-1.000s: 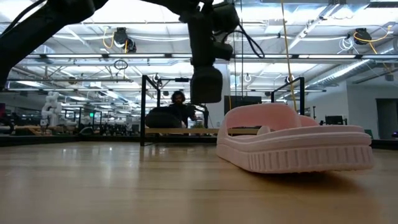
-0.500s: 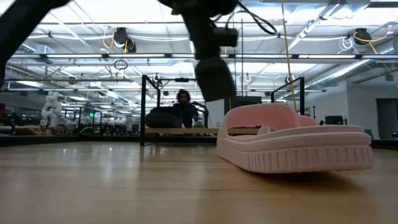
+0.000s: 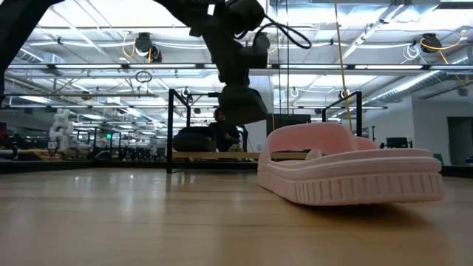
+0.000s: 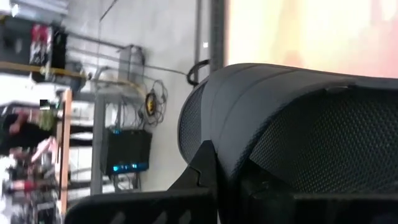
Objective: Pick and place slides into the shelf
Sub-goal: Put the black slide on the shelf
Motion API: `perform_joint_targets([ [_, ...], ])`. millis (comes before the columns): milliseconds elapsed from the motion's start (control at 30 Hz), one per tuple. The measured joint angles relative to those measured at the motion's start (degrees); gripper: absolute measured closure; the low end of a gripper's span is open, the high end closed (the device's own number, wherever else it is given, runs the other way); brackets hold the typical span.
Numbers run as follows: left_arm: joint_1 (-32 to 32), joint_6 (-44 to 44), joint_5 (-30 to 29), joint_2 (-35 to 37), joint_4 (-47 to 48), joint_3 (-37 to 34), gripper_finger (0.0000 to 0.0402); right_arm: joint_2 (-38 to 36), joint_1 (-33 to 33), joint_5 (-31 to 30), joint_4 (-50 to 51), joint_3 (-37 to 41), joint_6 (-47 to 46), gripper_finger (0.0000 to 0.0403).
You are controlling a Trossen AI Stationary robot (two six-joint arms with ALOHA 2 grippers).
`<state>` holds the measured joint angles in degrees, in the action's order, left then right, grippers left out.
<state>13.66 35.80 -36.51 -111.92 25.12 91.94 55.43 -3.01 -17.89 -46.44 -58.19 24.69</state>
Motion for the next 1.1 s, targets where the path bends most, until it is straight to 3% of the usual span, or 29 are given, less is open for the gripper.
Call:
perform_joint_targets([
  [1100,7.2,-0.6,-0.6,-7.5,-1.4,0.0,0.0402,1.5,0.0,0.1,-3.5,0.0,2.0,0.0305],
])
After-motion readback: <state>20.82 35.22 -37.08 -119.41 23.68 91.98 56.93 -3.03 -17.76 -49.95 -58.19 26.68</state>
